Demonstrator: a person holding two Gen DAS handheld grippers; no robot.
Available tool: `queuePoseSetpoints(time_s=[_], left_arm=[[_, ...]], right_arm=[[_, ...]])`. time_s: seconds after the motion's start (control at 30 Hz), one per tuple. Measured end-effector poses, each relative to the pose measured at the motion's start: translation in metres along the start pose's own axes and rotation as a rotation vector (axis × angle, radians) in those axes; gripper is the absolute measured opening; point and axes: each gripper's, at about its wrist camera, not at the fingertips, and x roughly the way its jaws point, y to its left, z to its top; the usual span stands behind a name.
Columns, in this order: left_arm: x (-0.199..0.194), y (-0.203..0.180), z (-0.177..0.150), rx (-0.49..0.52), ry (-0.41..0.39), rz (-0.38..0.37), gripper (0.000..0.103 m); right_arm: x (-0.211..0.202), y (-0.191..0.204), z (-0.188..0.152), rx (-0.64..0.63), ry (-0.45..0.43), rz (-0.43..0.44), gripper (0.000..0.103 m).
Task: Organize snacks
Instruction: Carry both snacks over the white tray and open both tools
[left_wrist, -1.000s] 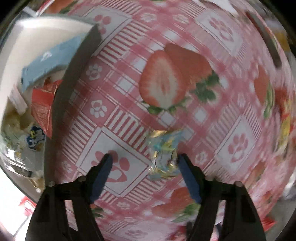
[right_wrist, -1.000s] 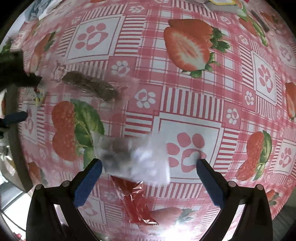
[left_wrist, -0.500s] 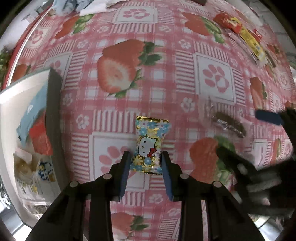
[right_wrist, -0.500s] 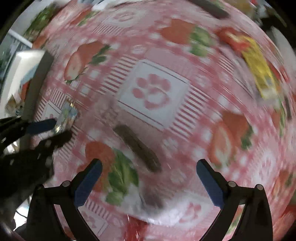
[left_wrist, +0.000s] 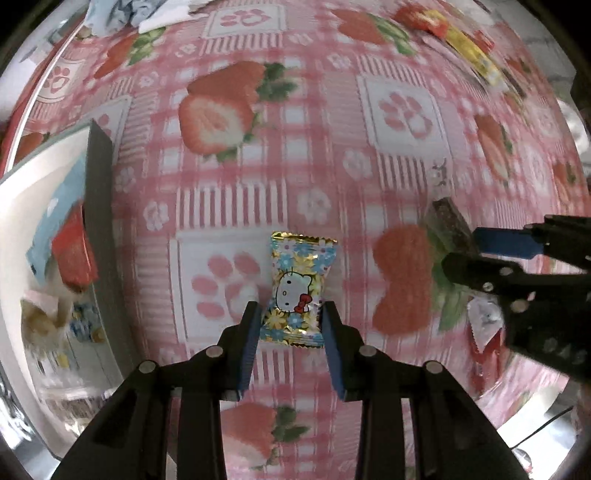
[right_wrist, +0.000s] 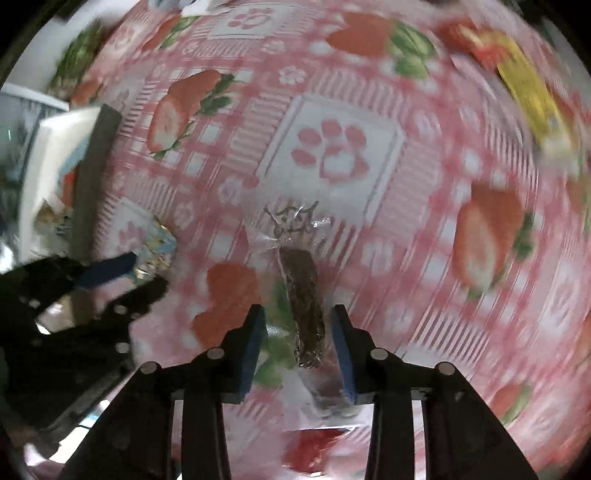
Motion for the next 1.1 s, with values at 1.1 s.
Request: queuePoseSetpoints(time_s=[1.1], left_arm=[[-0.098, 0.111, -0.101, -0.113, -0.185, 0.021, 0.036]], right_arm=[[-0.064, 0.114, -0.007, -0.071, -0.015, 0.173, 0.039]])
